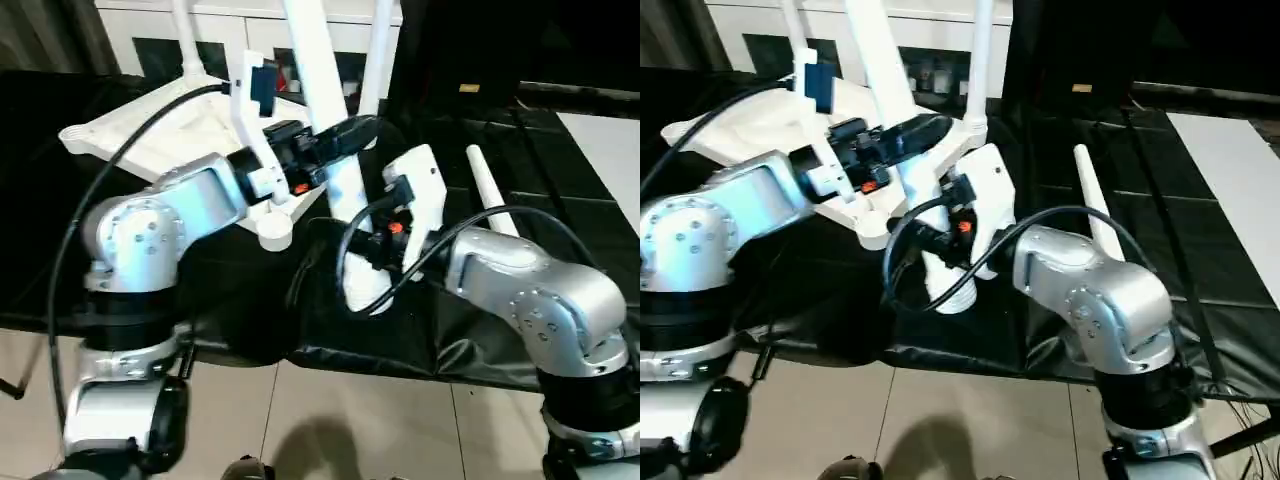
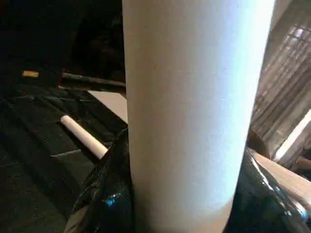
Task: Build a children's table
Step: Pick table leg
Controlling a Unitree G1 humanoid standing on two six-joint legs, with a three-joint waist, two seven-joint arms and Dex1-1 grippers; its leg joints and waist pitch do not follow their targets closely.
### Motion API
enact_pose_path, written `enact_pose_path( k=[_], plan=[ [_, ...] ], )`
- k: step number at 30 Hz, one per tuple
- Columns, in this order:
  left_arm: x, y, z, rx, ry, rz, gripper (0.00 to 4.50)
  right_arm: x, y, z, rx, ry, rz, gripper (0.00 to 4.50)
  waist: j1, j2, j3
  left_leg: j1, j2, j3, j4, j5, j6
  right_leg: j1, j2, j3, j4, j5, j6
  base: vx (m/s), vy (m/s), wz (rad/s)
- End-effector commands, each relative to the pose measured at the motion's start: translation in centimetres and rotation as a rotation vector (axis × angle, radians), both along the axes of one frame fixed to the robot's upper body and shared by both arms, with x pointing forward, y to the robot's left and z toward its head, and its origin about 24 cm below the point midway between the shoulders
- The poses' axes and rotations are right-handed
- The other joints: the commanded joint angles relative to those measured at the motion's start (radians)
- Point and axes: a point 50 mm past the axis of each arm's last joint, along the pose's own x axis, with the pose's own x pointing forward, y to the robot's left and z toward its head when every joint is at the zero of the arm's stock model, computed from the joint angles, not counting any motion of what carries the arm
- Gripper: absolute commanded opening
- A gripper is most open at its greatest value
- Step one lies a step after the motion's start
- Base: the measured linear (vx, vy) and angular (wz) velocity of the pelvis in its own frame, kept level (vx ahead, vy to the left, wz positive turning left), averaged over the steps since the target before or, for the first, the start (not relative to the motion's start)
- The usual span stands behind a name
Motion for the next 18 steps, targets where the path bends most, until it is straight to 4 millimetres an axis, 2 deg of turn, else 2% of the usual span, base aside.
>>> enact_pose_path(
  k=[1,3,5,7,8,9,16,18],
  plan=[
    [-1.0,-0.5,0.2,0.028,-0.026,-0.126,1.82,0.1,-0.7,0.7,0.032,-0.004,0.008,2.60,-0.001,-0.001,-0.083,0.023,0.016,0.002,-0.063,-0.124,-0.054,0.053,-0.062,0.046,-0.074,-0.128,-0.124,0.000,0.000,0.00],
    [-1.3,-0.5,0.3,0.039,-0.044,-0.175,1.82,-0.3,-0.9,1.0,0.067,0.023,0.070,2.93,-0.001,0.001,-0.082,0.023,0.016,0.002,-0.063,-0.131,-0.051,0.052,-0.062,0.046,-0.073,-0.127,-0.126,0.000,0.000,0.00],
    [-1.5,-0.5,0.5,0.046,-0.066,-0.226,1.82,-0.6,-1.4,1.5,0.087,0.035,0.126,2.98,0.003,0.002,-0.082,0.027,0.017,0.004,-0.062,-0.135,-0.046,0.051,-0.062,0.047,-0.075,-0.130,-0.128,0.000,0.000,0.00],
    [-1.6,-0.5,0.6,0.051,-0.074,-0.244,1.82,-0.8,-1.7,1.7,0.087,0.036,0.147,3.05,0.005,0.002,-0.081,0.024,0.017,0.004,-0.063,-0.131,-0.047,0.053,-0.061,0.047,-0.073,-0.124,-0.131,0.000,0.000,0.00],
    [-1.6,-0.5,0.7,0.060,-0.083,-0.259,1.82,-0.9,-2.0,1.8,0.084,0.036,0.166,3.29,0.005,0.004,-0.082,0.022,0.017,0.002,-0.063,-0.127,-0.049,0.055,-0.063,0.046,-0.071,-0.116,-0.133,0.000,0.000,0.00],
    [-1.6,-0.5,0.7,0.068,-0.091,-0.272,1.82,-0.9,-2.2,1.9,0.076,0.032,0.174,3.39,0.005,0.002,-0.082,0.022,0.016,0.003,-0.062,-0.123,-0.047,0.056,-0.062,0.046,-0.071,-0.110,-0.134,0.000,0.000,0.00],
    [-1.5,-0.4,1.0,0.100,-0.163,-0.344,1.81,-1.2,-3.4,1.3,-0.033,0.055,0.245,3.39,0.006,-0.001,-0.080,0.023,0.016,0.004,-0.061,-0.131,-0.038,0.056,-0.064,0.047,-0.079,-0.165,-0.130,0.000,0.000,0.00],
    [-1.6,-0.4,1.1,0.103,-0.169,-0.361,1.81,-1.3,-3.5,1.1,-0.042,0.067,0.255,3.39,0.006,-0.002,-0.081,0.022,0.016,0.004,-0.059,-0.123,-0.035,0.056,-0.064,0.046,-0.075,-0.156,-0.144,0.000,0.000,0.00]
  ],
)
